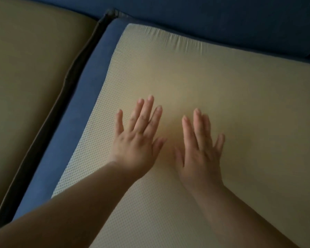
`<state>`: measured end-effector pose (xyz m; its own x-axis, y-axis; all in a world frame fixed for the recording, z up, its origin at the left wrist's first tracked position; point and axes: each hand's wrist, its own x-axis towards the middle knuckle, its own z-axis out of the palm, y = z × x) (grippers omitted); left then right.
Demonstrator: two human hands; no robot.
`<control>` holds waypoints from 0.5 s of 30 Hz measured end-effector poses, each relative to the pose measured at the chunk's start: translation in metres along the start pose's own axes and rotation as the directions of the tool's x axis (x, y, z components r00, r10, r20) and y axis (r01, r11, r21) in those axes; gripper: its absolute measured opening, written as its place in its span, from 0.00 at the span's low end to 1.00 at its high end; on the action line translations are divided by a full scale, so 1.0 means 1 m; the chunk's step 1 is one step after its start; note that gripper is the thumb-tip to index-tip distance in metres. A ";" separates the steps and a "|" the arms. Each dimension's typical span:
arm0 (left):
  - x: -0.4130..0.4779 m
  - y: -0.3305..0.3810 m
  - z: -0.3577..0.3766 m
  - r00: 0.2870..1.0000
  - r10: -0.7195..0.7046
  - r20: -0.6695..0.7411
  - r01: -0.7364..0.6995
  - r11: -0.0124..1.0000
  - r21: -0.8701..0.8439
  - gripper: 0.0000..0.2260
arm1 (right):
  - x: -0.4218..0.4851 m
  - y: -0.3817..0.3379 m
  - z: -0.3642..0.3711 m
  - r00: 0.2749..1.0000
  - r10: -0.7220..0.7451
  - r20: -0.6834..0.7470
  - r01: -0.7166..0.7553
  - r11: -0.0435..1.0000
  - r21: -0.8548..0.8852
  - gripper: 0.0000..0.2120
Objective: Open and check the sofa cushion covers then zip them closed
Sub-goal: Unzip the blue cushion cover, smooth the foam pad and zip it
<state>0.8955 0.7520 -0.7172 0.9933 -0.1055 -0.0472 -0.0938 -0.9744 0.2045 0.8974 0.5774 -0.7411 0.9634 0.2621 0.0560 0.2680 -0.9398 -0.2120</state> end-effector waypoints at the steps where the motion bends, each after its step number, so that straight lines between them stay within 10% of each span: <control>1: 0.003 0.009 0.002 0.999 0.031 0.015 -0.031 0.999 -0.017 0.29 | -0.006 0.010 -0.002 1.000 0.030 -0.006 -0.030 0.999 -0.010 0.32; 15: -0.004 0.047 0.042 0.987 0.057 0.149 -0.063 0.997 0.034 0.32 | -0.037 0.067 0.001 0.986 0.114 0.122 -0.107 0.992 -0.061 0.33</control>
<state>0.8840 0.6987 -0.7487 0.9652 -0.1893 -0.1805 -0.1581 -0.9720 0.1740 0.8799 0.5047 -0.7580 0.9801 0.1778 -0.0883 0.1626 -0.9742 -0.1567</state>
